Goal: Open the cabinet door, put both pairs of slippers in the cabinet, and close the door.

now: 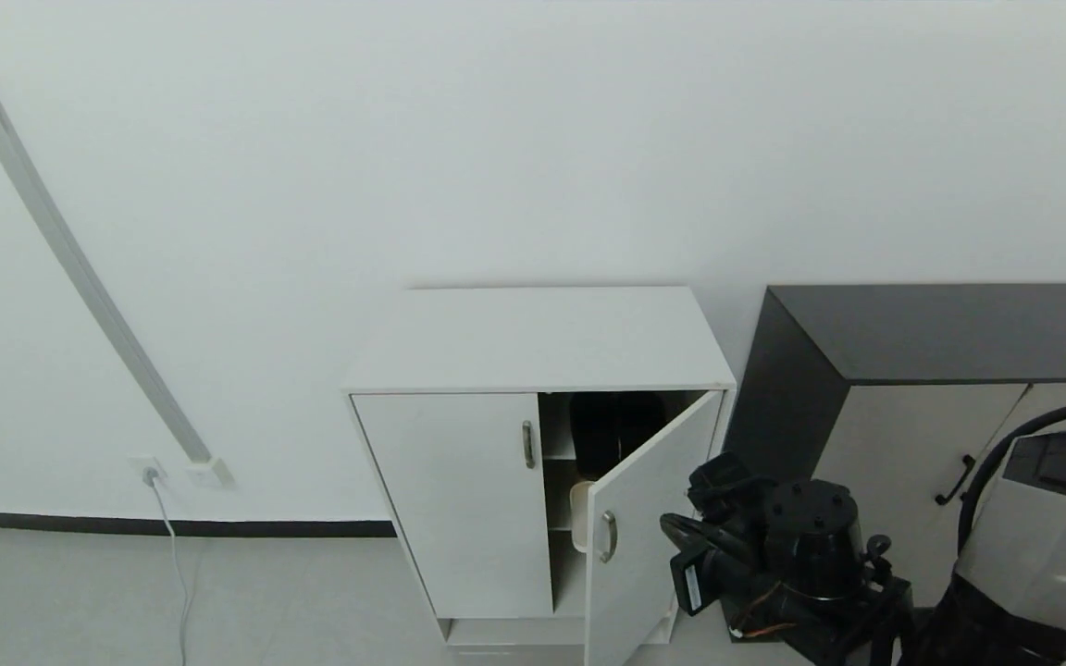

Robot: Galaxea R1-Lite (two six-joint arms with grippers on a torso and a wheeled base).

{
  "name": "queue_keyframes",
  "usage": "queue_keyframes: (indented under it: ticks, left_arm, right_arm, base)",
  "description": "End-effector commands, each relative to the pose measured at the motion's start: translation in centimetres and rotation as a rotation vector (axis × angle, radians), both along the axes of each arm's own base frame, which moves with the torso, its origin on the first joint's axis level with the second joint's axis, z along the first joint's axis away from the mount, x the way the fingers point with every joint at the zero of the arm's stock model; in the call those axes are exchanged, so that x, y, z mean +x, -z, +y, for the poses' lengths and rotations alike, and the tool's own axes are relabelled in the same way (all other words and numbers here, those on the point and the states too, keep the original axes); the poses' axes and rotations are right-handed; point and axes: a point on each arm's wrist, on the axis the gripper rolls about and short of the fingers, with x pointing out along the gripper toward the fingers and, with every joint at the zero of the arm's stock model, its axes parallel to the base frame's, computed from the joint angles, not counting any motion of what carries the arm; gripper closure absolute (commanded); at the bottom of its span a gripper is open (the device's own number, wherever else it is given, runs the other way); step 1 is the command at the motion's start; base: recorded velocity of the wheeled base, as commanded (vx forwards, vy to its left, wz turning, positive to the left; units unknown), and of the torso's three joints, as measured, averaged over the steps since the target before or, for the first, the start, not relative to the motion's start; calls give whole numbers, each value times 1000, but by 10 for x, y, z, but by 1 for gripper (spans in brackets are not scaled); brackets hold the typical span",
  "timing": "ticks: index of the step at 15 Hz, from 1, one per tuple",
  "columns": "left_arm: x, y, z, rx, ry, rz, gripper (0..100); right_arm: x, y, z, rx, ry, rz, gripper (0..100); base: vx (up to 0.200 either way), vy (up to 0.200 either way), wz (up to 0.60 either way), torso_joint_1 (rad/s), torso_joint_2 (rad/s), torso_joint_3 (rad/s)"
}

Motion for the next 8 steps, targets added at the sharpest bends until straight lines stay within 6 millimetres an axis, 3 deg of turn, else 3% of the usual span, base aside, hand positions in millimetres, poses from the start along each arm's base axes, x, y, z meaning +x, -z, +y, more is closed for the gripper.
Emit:
queue_keyframes:
  ticks: [1,5,8]
  left_arm:
    - [0,0,0,-1,0,2,100]
    - [0,0,0,-1,0,2,100]
    - [0,0,0,-1,0,2,100]
  right_arm:
    - [-6,9,-2,-28,-6,31,100]
    - [-2,16,0,-20,-1,27,100]
    - [18,29,10,-18,21,25,100]
  base:
    - [0,0,0,0,0,0]
    - [0,0,0,0,0,0]
    - [0,0,0,0,0,0]
